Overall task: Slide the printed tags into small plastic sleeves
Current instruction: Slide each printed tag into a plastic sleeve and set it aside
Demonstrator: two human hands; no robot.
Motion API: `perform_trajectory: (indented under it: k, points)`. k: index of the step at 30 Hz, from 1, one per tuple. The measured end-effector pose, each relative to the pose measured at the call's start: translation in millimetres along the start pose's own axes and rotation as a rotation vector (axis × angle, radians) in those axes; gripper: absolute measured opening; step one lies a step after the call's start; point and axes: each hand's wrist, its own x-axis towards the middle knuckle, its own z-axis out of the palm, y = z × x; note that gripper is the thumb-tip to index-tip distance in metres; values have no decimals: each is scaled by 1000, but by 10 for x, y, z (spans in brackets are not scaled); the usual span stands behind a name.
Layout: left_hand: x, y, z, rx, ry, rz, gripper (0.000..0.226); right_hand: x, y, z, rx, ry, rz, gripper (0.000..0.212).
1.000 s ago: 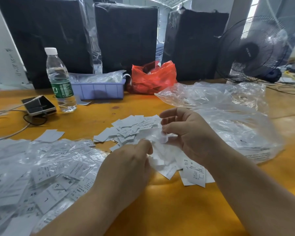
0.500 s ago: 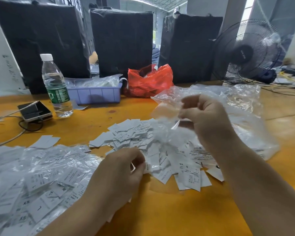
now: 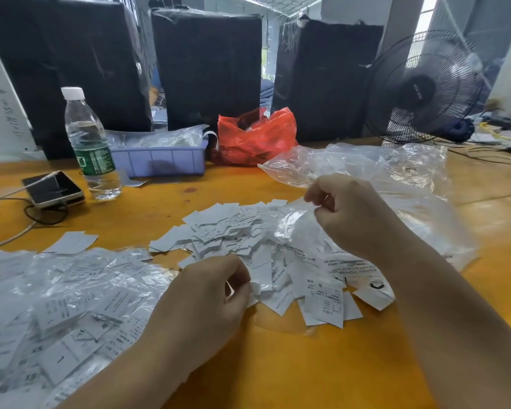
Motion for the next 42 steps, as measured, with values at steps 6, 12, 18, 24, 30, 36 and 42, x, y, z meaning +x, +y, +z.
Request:
perform_trajectory:
  k: [6, 12, 18, 24, 30, 36, 42]
  points:
    - [-8, 7, -1, 11, -22, 14, 13, -7, 114, -3, -74, -169, 281, 31]
    - [-11, 15, -1, 13, -28, 19, 12, 24, 172, -59, -97, -154, 427, 29]
    - [-5, 40, -6, -25, 19, 29, 14, 9, 79, -37, 75, -132, 286, 36]
    - [0, 93, -33, -36, 159, 88, 8, 25, -14, -39, 195, 72, 131, 35]
    - [30, 142, -104, 173, 294, 207, 14, 25, -113, -20, 647, 115, 186, 30]
    - [24, 183, -142, -179, 153, -38, 28, -63, -382, 90, 1303, -198, 225, 33]
    - [69, 244, -299, -910, -174, -361, 56, -148, -532, 165, 1445, -393, 162, 36]
